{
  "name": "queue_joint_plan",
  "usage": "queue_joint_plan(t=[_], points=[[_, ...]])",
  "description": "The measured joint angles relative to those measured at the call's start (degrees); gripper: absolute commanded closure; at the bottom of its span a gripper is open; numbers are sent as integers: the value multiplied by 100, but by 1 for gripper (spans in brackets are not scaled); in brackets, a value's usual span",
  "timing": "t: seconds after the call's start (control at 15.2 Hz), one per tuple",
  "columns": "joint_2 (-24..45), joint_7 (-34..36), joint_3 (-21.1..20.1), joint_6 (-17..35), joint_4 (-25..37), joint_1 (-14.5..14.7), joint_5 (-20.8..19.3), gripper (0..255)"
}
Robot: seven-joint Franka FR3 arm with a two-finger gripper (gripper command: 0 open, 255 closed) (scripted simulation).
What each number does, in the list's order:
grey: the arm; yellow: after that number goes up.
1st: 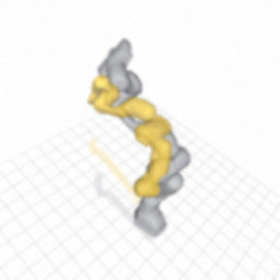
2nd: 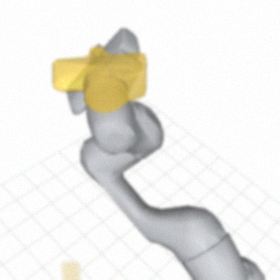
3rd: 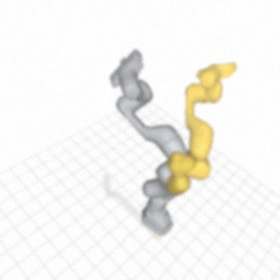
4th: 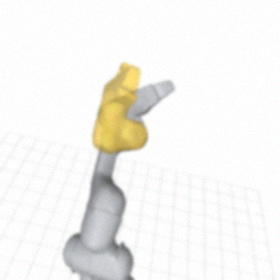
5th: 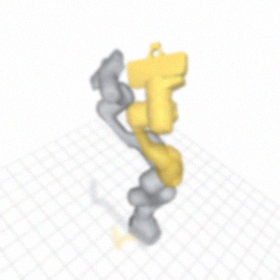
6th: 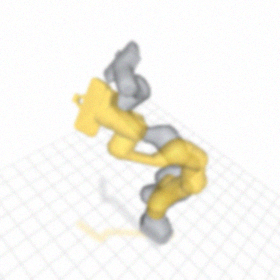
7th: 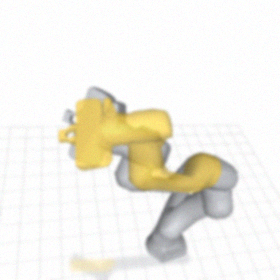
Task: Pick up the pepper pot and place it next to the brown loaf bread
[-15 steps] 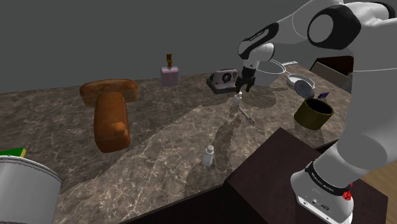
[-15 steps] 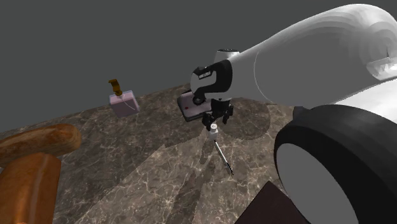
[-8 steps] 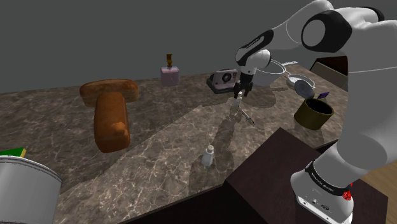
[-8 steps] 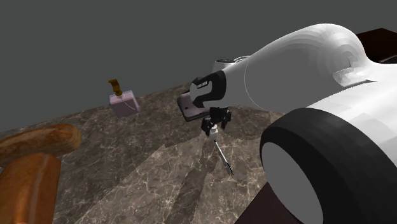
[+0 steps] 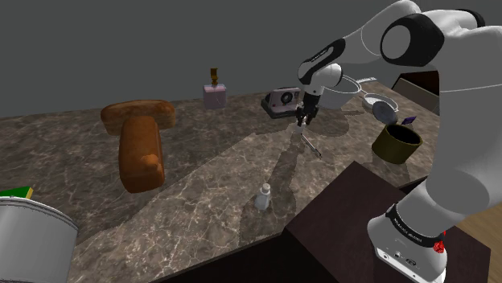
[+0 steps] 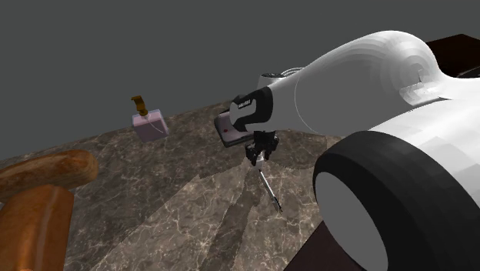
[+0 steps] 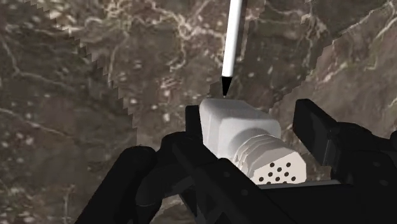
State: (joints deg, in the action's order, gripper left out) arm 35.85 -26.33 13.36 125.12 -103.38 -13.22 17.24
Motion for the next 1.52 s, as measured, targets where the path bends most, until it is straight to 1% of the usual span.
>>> queue_joint_plan(t=[0.73,1.52], points=[[-80,16,15,-44,-33,13,-20,255],[-681,188,140,-671,19,93,-227,255]])
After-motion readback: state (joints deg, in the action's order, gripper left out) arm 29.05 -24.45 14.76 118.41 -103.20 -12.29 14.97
